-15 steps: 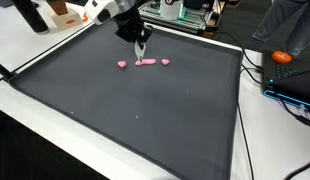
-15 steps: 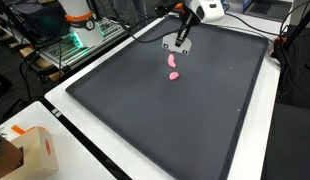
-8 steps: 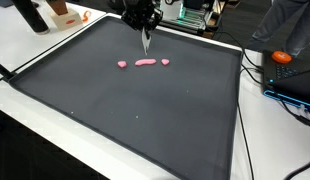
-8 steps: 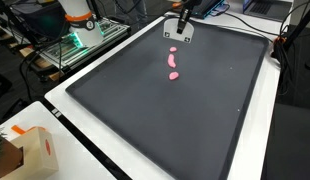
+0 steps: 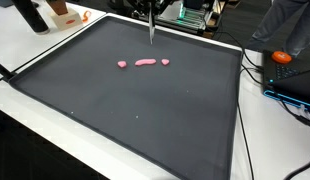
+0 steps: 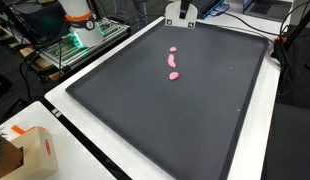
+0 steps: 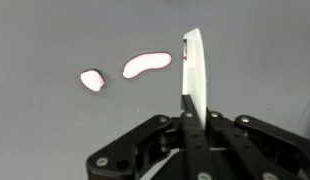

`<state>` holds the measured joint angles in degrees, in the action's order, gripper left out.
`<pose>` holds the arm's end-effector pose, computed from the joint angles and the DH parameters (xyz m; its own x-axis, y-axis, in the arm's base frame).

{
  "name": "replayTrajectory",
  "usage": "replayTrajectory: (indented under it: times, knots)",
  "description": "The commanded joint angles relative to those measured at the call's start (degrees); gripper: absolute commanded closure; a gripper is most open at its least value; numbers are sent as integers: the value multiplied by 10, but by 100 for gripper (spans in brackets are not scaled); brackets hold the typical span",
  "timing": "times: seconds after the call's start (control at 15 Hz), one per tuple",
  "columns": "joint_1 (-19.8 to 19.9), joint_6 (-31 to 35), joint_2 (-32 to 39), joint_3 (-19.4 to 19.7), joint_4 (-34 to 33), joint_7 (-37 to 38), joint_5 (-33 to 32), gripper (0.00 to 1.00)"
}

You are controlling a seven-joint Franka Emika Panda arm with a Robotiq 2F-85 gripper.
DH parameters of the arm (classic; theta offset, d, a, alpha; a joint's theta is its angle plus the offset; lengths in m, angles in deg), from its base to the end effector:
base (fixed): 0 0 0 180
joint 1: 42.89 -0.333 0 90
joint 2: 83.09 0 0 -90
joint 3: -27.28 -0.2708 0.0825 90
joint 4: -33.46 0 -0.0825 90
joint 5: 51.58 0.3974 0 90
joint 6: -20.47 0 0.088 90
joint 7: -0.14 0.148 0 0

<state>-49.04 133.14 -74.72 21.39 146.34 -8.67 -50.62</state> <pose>0.5557 0.1202 0.2943 0.9264 0.3487 -0.1423 0.3449 -0.9372 -0.0517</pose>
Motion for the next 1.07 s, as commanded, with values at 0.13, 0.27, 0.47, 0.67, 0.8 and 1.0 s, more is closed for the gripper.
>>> replayTrajectory:
  times: [0.13, 0.27, 0.47, 0.67, 0.8, 1.0]
  knots:
    - [-7, -1, -18, -7, -1, 11, -25, 96]
    - [-12, -1, -28, -10, -1, 16, -34, 96]
    - [-12, -1, -31, -11, -1, 17, -36, 96]
    - [-12, -1, -31, -11, 0, 17, -36, 96]
    - [-12, -1, -31, -11, 0, 17, -36, 96]
    - [-10, 8, -22, -9, 5, 11, -31, 99]
